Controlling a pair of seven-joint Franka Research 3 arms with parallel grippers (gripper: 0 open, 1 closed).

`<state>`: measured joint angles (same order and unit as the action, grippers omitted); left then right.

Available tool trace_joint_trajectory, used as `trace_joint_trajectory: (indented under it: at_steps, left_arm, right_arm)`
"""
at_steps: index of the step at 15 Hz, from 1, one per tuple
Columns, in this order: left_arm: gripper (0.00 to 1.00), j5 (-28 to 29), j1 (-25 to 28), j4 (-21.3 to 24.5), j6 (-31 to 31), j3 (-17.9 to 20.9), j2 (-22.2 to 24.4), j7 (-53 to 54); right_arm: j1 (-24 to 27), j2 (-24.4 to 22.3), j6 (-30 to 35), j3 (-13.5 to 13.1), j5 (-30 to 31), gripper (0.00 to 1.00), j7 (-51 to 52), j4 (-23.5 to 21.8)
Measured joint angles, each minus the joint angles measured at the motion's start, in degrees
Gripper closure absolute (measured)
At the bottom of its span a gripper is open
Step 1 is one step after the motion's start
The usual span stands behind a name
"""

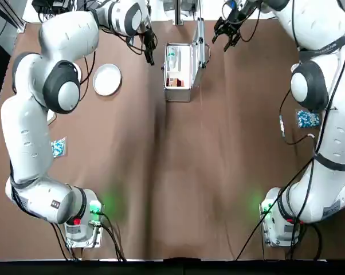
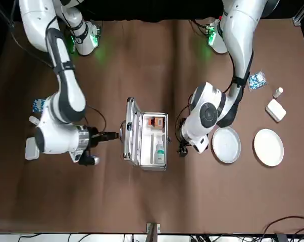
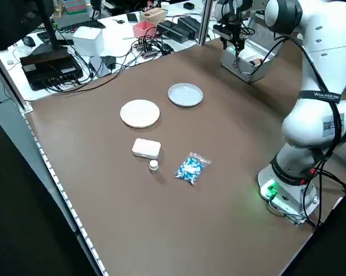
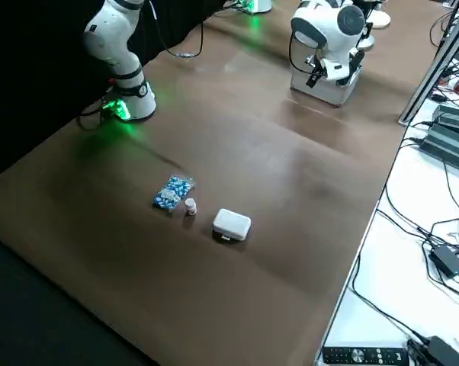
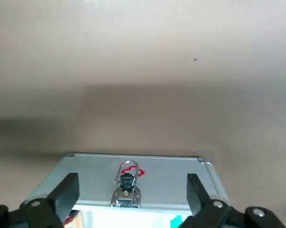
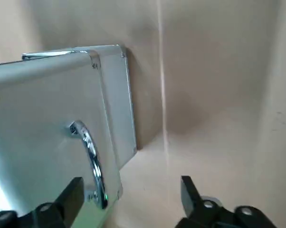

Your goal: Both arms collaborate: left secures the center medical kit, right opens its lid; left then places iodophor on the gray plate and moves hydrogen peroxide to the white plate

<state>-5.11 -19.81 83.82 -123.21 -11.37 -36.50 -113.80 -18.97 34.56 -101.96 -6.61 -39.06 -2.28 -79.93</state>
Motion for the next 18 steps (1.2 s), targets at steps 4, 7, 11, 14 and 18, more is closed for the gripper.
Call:
trace_joint_trajectory:
  at_steps: [4, 7, 11, 14, 18]
  left_arm:
    - [0.00, 0.0, 0.3, -1.1, 1.6, -0.2, 1.1, 0.1]
    - [0.00, 0.0, 0.0, -2.2, 3.3, -0.5, 1.1, 0.0]
    - [0.00, 0.0, -0.8, -4.0, 4.2, -0.5, 1.0, -2.3]
    - [0.01, 0.0, -1.9, -5.3, 4.2, -0.6, 0.8, -5.3]
    - [0.03, 0.0, -3.0, -7.9, 4.2, -0.6, 0.7, -9.4]
  right_arm:
    - [3.9, -0.1, 6.1, -0.2, 3.0, 0.02, 1.3, 5.5]
    - [5.7, -0.1, 6.7, -0.3, 6.0, 0.01, 1.4, 7.1]
    - [12.1, -0.3, 11.6, -0.6, 11.1, 0.01, 2.0, 9.0]
    - [13.7, -1.6, 12.1, -0.6, 17.2, 0.01, 2.0, 10.4]
    - [13.8, -5.0, 12.2, -0.6, 24.6, 0.01, 2.0, 11.1]
